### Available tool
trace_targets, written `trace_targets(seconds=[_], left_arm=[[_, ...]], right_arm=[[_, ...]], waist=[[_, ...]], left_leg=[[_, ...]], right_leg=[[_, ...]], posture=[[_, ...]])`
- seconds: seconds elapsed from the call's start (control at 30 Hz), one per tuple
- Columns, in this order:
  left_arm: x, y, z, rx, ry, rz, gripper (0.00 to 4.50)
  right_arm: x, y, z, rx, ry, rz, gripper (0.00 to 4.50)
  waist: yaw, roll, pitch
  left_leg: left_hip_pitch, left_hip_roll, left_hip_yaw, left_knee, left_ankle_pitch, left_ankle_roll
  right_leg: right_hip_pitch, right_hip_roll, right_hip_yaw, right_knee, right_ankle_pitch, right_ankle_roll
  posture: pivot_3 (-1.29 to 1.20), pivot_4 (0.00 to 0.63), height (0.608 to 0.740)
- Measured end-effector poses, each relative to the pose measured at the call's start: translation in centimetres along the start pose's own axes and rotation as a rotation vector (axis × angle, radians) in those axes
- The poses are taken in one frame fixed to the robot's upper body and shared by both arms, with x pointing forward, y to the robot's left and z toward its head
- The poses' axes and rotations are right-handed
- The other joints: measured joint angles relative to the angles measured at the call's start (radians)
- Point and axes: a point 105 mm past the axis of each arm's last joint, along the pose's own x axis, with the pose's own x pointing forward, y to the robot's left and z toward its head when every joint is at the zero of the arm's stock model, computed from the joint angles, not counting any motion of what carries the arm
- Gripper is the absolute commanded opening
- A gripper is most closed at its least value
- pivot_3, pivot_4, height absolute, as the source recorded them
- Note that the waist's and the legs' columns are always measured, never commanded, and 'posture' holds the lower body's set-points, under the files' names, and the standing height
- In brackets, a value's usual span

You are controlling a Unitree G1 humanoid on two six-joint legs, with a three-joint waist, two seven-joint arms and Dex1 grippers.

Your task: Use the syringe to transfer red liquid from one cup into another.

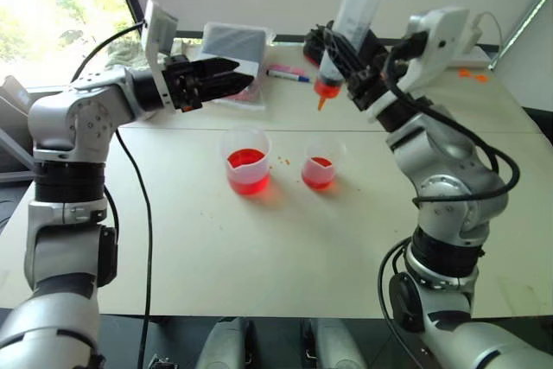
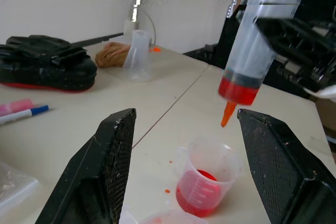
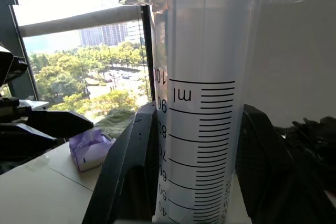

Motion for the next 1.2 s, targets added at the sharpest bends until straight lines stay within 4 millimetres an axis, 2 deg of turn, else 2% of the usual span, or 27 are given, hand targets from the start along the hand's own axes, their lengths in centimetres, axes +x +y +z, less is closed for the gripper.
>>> trace_targets(seconds=[0.13,0.3,0.5,0.67,0.83,0.97,1.2], left_arm=[[0.7,0.1,1.0,0.023,-0.016,-0.033,3.19],[1.5,-0.2,1.7,0.004,-0.031,-0.079,3.19],[2.8,-1.5,3.0,0.007,-0.04,-0.173,3.19],[5.0,-3.4,4.1,0.016,-0.038,-0.301,3.19],[6.5,-4.4,3.3,-0.011,-0.007,-0.389,3.19],[6.8,-5.0,3.6,0.0,-0.001,-0.436,3.19],[7.6,-5.6,2.9,-0.005,0.014,-0.472,3.19]], right_arm=[[-1.4,-0.7,-3.4,0.011,0.086,-0.047,1.37],[-1.9,-0.3,-5.0,0.005,0.112,-0.053,1.37],[-1.9,0.0,-4.8,-0.032,0.083,-0.059,1.37],[-2.1,0.5,-5.5,-0.09,0.089,-0.038,1.37],[-2.1,0.6,-6.1,-0.111,0.098,-0.036,1.37],[-2.1,0.4,-6.1,-0.123,0.091,-0.043,1.37],[-2.1,0.3,-6.2,-0.125,0.094,-0.039,1.37]], waist=[[-0.002,0.0,0.0],[0.0,0.0,0.0],[0.003,0.0,0.0],[0.003,0.0,0.0],[-0.002,0.0,0.0],[-0.001,0.0,0.0],[0.002,0.0,0.0]], left_leg=[[0.0,0.0,0.0,0.0,0.0,0.0],[0.0,0.0,0.0,0.0,0.0,0.0],[0.0,0.0,0.0,0.0,0.0,0.0],[0.0,-0.001,0.0,0.001,0.0,0.001],[0.0,0.0,0.0,0.001,0.0,0.001],[0.0,0.0,0.0,0.001,0.0,0.001],[0.0,0.0,0.0,0.001,0.0,0.001]], right_leg=[[0.0,0.001,0.0,0.0,0.0,0.0],[0.0,0.001,0.0,-0.001,0.0,0.0],[0.0,0.002,0.0,-0.001,0.0,0.0],[0.0,0.002,0.0,-0.001,0.0,0.0],[0.0,0.003,0.0,-0.001,0.0,0.0],[0.0,0.002,0.0,-0.001,0.0,0.0],[0.0,0.002,0.0,-0.001,0.0,0.0]], posture=[[0.0,0.15,0.74],[0.0,0.15,0.74],[0.0,0.15,0.74],[0.0,0.15,0.74],[0.0,0.15,0.74],[0.0,0.15,0.74],[0.0,0.15,0.74]])
